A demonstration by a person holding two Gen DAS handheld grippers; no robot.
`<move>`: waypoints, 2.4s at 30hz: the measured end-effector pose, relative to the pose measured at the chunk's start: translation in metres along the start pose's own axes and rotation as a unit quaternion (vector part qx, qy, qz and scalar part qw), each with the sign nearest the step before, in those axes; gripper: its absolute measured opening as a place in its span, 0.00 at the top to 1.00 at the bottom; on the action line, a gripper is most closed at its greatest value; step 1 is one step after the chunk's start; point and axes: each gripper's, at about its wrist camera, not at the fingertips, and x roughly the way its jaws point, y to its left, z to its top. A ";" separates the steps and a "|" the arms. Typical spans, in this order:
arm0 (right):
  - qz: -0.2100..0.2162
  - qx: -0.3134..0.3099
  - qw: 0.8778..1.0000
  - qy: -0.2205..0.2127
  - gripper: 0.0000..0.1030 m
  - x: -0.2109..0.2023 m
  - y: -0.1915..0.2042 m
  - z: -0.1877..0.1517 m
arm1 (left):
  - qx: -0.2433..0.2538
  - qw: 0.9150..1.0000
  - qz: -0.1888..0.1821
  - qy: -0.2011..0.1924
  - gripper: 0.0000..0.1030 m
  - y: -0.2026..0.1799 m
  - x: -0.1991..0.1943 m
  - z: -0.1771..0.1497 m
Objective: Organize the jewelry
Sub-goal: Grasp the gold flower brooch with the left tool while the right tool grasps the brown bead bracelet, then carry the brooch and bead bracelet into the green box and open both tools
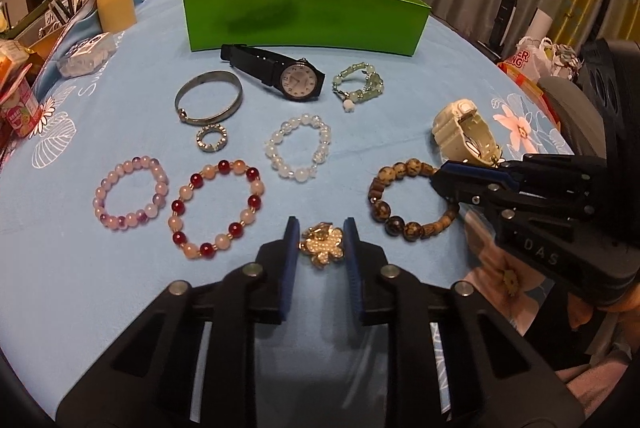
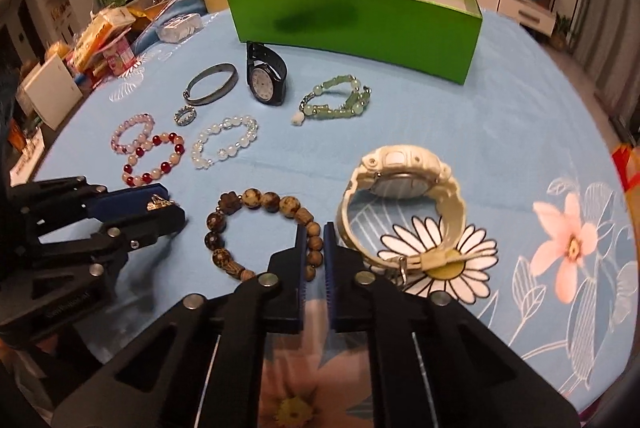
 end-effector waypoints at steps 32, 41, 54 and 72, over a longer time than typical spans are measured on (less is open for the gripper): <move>0.079 0.045 0.985 -0.149 0.93 -0.102 -0.037 0.068 | -0.080 0.994 -0.049 -0.050 0.79 0.026 -0.055 0.048; 0.065 0.043 0.980 -0.181 0.93 -0.102 -0.054 0.106 | -0.081 0.993 -0.038 -0.072 0.79 0.036 -0.054 0.107; 0.066 0.074 0.976 -0.191 0.93 -0.061 -0.084 0.172 | -0.111 0.991 -0.036 -0.059 0.79 0.064 -0.008 0.211; 0.014 0.146 0.980 -0.133 0.65 0.002 -0.142 0.186 | -0.140 0.990 0.014 -0.009 0.46 0.079 0.071 0.243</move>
